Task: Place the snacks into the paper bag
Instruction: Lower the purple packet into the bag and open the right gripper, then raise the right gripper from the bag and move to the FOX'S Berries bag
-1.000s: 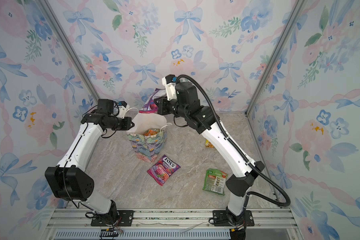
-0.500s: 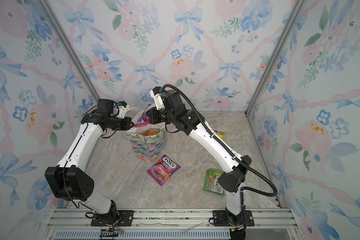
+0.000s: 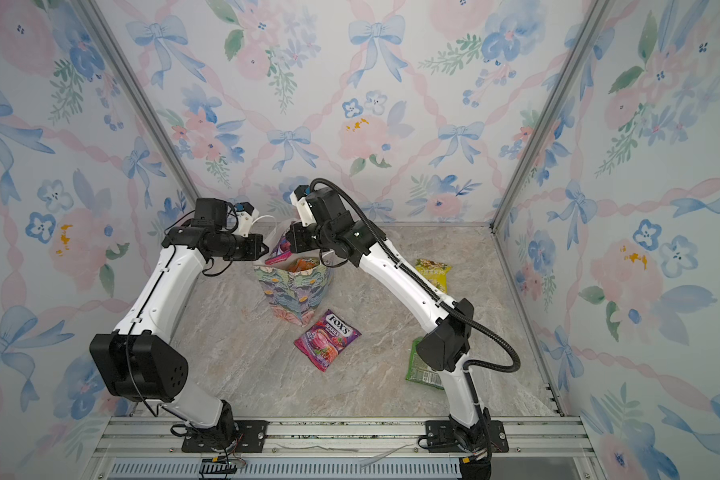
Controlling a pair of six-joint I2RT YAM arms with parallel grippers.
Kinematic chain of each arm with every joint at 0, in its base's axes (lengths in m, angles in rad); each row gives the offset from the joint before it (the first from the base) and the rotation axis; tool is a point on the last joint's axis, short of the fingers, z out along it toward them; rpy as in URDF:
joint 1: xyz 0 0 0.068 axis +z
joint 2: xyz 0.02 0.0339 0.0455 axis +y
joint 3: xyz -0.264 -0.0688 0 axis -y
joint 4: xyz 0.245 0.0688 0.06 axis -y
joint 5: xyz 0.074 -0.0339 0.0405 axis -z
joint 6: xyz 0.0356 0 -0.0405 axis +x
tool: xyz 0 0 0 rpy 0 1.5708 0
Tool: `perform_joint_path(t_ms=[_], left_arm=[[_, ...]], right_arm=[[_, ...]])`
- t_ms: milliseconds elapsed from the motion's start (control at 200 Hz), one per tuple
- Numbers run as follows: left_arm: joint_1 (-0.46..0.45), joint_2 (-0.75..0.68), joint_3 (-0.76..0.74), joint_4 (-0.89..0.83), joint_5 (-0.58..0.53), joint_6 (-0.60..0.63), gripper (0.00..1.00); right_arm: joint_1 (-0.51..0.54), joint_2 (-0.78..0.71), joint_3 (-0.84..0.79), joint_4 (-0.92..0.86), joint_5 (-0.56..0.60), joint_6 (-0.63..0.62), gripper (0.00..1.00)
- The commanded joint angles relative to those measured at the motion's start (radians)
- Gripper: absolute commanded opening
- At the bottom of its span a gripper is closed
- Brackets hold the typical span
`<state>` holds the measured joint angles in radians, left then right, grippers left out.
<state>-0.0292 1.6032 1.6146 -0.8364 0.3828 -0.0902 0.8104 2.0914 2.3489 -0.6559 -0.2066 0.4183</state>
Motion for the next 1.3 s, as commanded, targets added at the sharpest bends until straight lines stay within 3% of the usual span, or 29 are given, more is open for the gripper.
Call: perform_joint_path(t_ms=[0, 485, 1000, 1045, 1115, 1160, 1230, 1295], left_arm=[[0.009, -0.022, -0.016, -0.023, 0.006, 0.01, 0.0], [0.014, -0.019, -0.016, -0.023, 0.006, 0.01, 0.0], [0.018, -0.017, -0.016, -0.023, 0.008, 0.011, 0.0], [0.018, -0.017, -0.016, -0.023, 0.008, 0.01, 0.0], [0.018, -0.017, -0.016, -0.023, 0.008, 0.01, 0.0], [0.018, -0.019, -0.016, -0.023, 0.008, 0.012, 0.0], [0.018, -0.02, -0.015, -0.023, 0.008, 0.011, 0.0], [0.019, -0.022, -0.016, -0.023, 0.008, 0.01, 0.0]], right_arm=[[-0.013, 0.018, 0.065, 0.01, -0.02, 0.011, 0.0], [-0.02, 0.076, 0.099, -0.01, -0.035, 0.007, 0.0], [-0.019, 0.037, -0.02, 0.037, -0.058, 0.004, 0.0], [-0.019, 0.03, -0.023, 0.041, -0.069, 0.003, 0.11], [-0.015, 0.012, -0.026, 0.039, -0.063, -0.004, 0.46], [-0.012, -0.004, -0.03, 0.037, -0.049, -0.014, 0.62], [-0.007, -0.03, -0.034, 0.037, -0.027, -0.025, 0.75], [-0.006, -0.059, -0.045, 0.037, -0.009, -0.03, 0.82]])
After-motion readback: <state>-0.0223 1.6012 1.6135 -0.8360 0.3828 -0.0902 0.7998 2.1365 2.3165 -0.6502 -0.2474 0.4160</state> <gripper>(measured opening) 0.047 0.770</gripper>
